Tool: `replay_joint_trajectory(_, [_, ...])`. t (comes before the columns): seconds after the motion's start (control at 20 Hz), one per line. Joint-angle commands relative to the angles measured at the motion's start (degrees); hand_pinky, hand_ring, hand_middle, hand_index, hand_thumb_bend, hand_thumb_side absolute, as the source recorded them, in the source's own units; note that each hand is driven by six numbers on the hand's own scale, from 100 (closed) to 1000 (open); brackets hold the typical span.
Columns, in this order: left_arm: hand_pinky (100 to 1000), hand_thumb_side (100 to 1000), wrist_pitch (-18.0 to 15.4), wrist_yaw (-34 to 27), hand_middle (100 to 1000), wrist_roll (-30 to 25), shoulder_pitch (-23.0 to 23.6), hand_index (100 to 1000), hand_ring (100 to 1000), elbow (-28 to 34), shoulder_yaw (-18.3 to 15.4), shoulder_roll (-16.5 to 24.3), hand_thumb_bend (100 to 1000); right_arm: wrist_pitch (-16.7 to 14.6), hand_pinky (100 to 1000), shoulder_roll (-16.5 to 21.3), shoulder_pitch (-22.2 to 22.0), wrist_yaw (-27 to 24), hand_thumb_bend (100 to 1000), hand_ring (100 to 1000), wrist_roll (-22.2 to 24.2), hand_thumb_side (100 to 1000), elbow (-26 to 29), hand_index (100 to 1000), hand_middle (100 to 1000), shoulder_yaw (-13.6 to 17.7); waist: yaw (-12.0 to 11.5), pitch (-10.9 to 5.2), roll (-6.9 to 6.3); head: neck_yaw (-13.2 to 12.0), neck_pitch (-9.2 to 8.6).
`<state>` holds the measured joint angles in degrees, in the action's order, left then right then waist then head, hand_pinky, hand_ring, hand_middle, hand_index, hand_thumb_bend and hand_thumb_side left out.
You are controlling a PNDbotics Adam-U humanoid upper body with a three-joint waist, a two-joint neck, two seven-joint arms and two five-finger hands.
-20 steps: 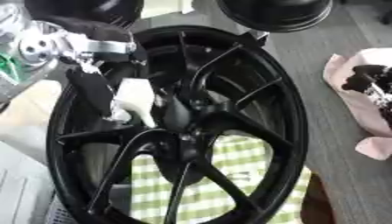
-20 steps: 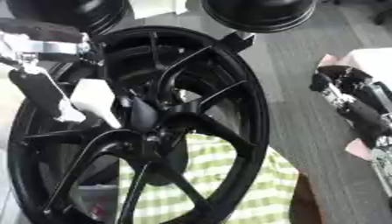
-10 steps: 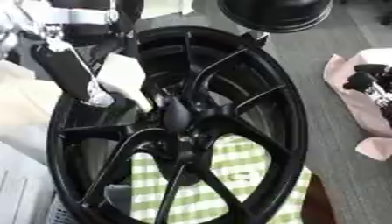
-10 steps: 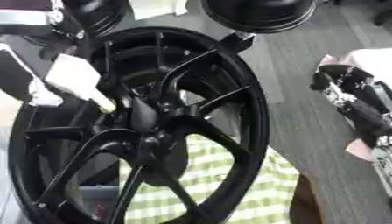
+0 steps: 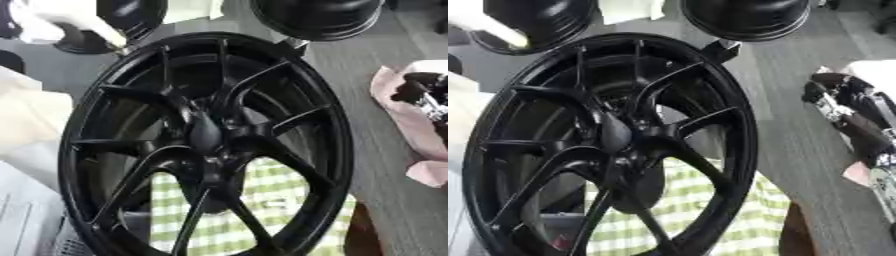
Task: Pull the pin out of the wheel hub.
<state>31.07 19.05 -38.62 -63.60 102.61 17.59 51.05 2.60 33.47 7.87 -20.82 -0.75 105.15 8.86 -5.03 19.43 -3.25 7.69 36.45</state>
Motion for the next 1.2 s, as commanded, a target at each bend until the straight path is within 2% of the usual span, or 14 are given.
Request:
replay_joint_trajectory(0.05, [632, 100, 3.23, 0.36, 174, 1.01, 1.68, 304, 425, -2.41, -4.23, 4.97, 504, -0.88, 918, 1.29, -0.56, -0.17, 390, 696, -1.52, 401, 1.54, 730, 617, 2.4, -2.02, -1.15, 1.0, 1.84, 0.97])
replay_joint_trajectory(0.1, [626, 100, 4.1, 1.19, 174, 1.97, 3.15, 304, 424, -3.87, -5.69, 6.43, 496, -1.13, 918, 1.27, -0.95, -0.24, 419, 696, -2.17, 414, 1.68, 730, 617, 2.96, -3.32, -1.11, 1.51, 2.46, 1.14])
replay_joint_trajectory(0.15, [624, 100, 5.05, 2.13, 176, 2.98, 4.72, 307, 423, -5.44, -7.26, 8.01, 486, -1.36, 918, 1.22, -1.16, -0.3, 390, 696, -2.69, 399, 1.92, 730, 618, 3.34, -4.1, -1.01, 2.07, 2.82, 1.27])
replay_joint_trajectory(0.35, [630, 103, 8.78, 0.9, 207, 7.05, 11.29, 341, 453, -12.01, -13.83, 12.02, 458, -1.59, 917, 0.97, -0.82, -0.73, 389, 696, -3.21, 398, 2.51, 730, 617, 3.29, -3.6, -0.99, 3.18, 1.9, 1.45])
replay_joint_trajectory(0.45, [643, 128, 8.27, -0.94, 234, 9.02, 14.49, 372, 470, -14.79, -17.01, 12.34, 476, -1.61, 917, 0.81, -0.78, -0.89, 390, 696, -3.31, 397, 2.56, 730, 617, 3.32, -3.37, -1.09, 3.51, 1.68, 1.36])
replay_joint_trajectory(0.5, [723, 331, 7.46, -1.97, 500, 10.07, 16.2, 639, 639, -15.51, -18.46, 12.31, 652, -1.63, 917, 0.77, -0.75, -0.96, 391, 696, -3.34, 396, 2.57, 731, 618, 3.34, -3.3, -1.15, 3.65, 1.58, 1.3])
replay_joint_trajectory(0.55, [751, 416, 6.61, -2.93, 587, 11.04, 17.78, 712, 711, -15.94, -19.85, 11.94, 724, -1.69, 917, 0.74, -0.76, -1.05, 390, 697, -3.45, 396, 2.6, 731, 618, 3.44, -3.34, -1.23, 3.81, 1.52, 1.26])
replay_joint_trajectory(0.6, [761, 443, 5.65, -3.93, 612, 12.05, 19.41, 733, 733, -15.96, -21.11, 11.54, 746, -1.75, 917, 0.73, -0.75, -1.15, 390, 697, -3.54, 396, 2.64, 731, 618, 3.51, -3.33, -1.3, 3.9, 1.44, 1.26])
replay_joint_trajectory(0.65, [786, 542, 4.71, -4.89, 710, 13.01, 20.99, 826, 790, -15.46, -22.32, 10.88, 811, -1.79, 917, 0.7, -0.63, -1.29, 390, 696, -3.57, 393, 2.69, 731, 618, 3.53, -3.17, -1.38, 3.99, 1.15, 1.11])
replay_joint_trajectory(0.75, [779, 602, 2.82, -6.8, 724, 14.92, 24.09, 826, 794, -13.13, -24.51, 8.84, 797, -1.8, 917, 0.68, -0.46, -1.51, 402, 696, -3.55, 389, 2.73, 731, 618, 3.51, -2.92, -1.47, 4.03, 0.89, 0.82])
replay_joint_trajectory(0.9, [749, 599, -0.06, -9.69, 685, 17.82, 28.79, 778, 768, -8.65, -28.25, 5.95, 740, -1.86, 918, 0.6, -0.59, -1.71, 423, 696, -3.54, 381, 2.79, 731, 618, 3.64, -2.61, -1.67, 4.1, 0.81, 0.77])
replay_joint_trajectory(1.0, [730, 577, -2.01, -10.79, 657, 19.76, 31.96, 751, 747, -6.11, -31.08, 4.89, 711, -1.89, 917, 0.52, -0.73, -1.84, 428, 696, -3.61, 380, 2.82, 731, 618, 3.71, -2.49, -1.92, 4.16, 0.58, 0.97])
replay_joint_trajectory(1.05, [691, 525, -2.83, -11.01, 593, 20.78, 33.61, 687, 694, -5.24, -32.68, 4.28, 670, -1.9, 917, 0.5, -0.81, -1.9, 428, 696, -3.6, 379, 2.84, 731, 618, 3.68, -2.4, -2.09, 4.19, 0.32, 1.28])
replay_joint_trajectory(1.2, [651, 495, -4.72, -12.69, 529, 23.7, 38.28, 619, 628, -1.47, -37.38, 2.11, 631, -1.9, 917, 0.37, -0.9, -2.07, 428, 696, -3.54, 379, 2.9, 731, 618, 3.54, -1.8, -2.5, 4.23, -0.19, 1.74])
